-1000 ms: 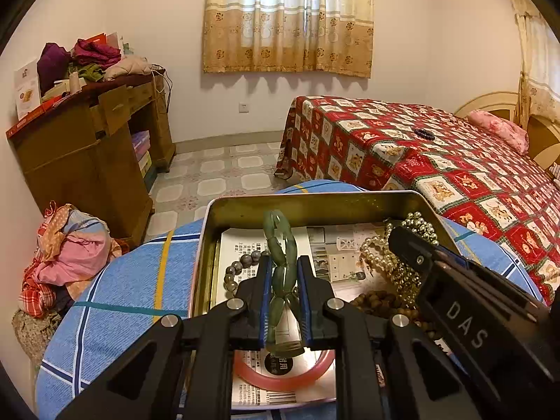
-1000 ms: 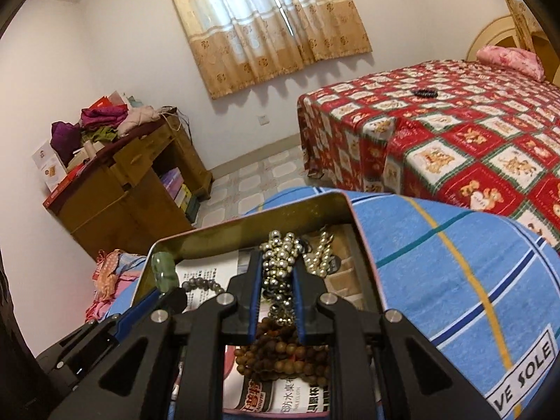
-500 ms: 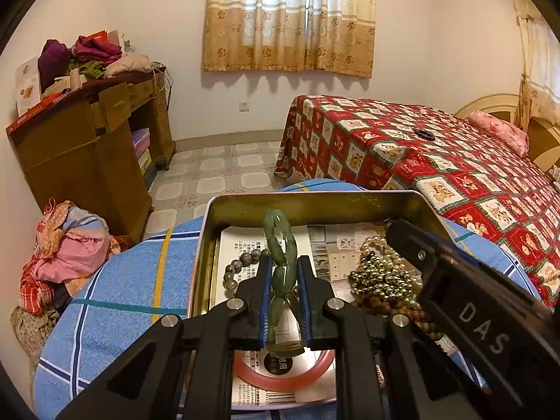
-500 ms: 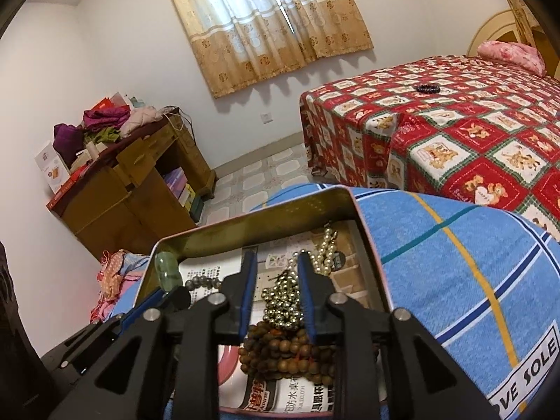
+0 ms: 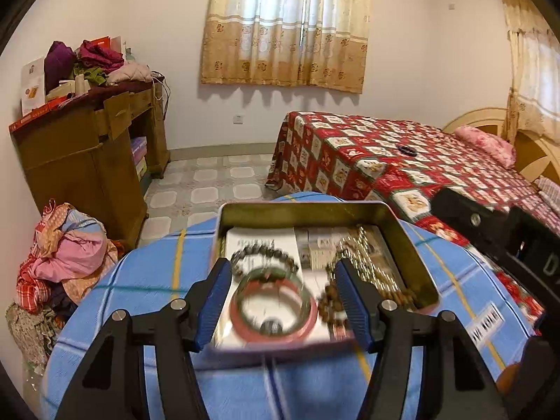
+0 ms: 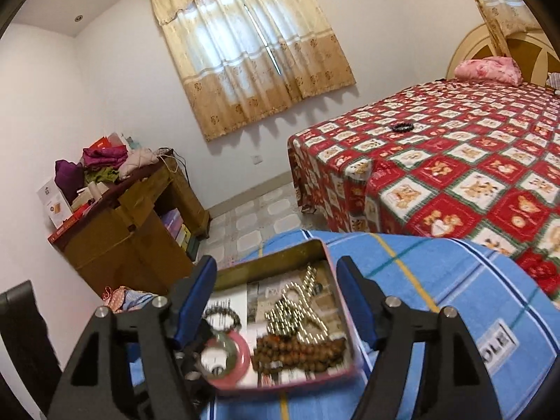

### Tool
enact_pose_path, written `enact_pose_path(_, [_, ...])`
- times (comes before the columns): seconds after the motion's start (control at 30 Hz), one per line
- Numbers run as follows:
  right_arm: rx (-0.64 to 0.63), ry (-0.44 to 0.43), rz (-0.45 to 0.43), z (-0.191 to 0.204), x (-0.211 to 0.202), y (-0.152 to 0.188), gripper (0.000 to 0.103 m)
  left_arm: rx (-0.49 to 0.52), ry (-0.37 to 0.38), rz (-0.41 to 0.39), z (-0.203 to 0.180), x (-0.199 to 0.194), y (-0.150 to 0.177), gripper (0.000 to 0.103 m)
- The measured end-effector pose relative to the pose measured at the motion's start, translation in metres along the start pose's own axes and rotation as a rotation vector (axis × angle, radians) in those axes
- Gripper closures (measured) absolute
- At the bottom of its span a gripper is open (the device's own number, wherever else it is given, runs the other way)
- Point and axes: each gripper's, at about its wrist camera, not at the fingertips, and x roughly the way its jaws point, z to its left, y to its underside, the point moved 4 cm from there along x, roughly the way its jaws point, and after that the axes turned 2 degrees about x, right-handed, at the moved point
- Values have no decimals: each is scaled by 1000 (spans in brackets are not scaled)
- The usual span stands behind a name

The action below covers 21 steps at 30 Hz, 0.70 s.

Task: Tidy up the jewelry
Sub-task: 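Withdraw both open tools from the tin back over the table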

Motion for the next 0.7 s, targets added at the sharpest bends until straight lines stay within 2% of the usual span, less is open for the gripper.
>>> enact_pose_path(0.17, [46, 74, 51, -33, -33, 20, 26, -15, -10, 9, 21, -39, 26, 41])
enact_pose_path(0.27, [83, 99, 92, -55, -56, 39, 26, -23, -41, 14, 35, -61, 49, 41])
enact_pose_path(0.4, [115, 133, 119, -76, -83, 60, 26, -89, -58, 25, 54, -82, 76, 41])
enact_pose_path(0.6, [110, 121, 172, -76, -104, 84, 26, -98, -65, 62, 66, -103, 105, 41])
enact_pose_path(0.7, [50, 105, 166, -63, -117, 93, 26, -108, -63, 74, 70, -110, 115, 41])
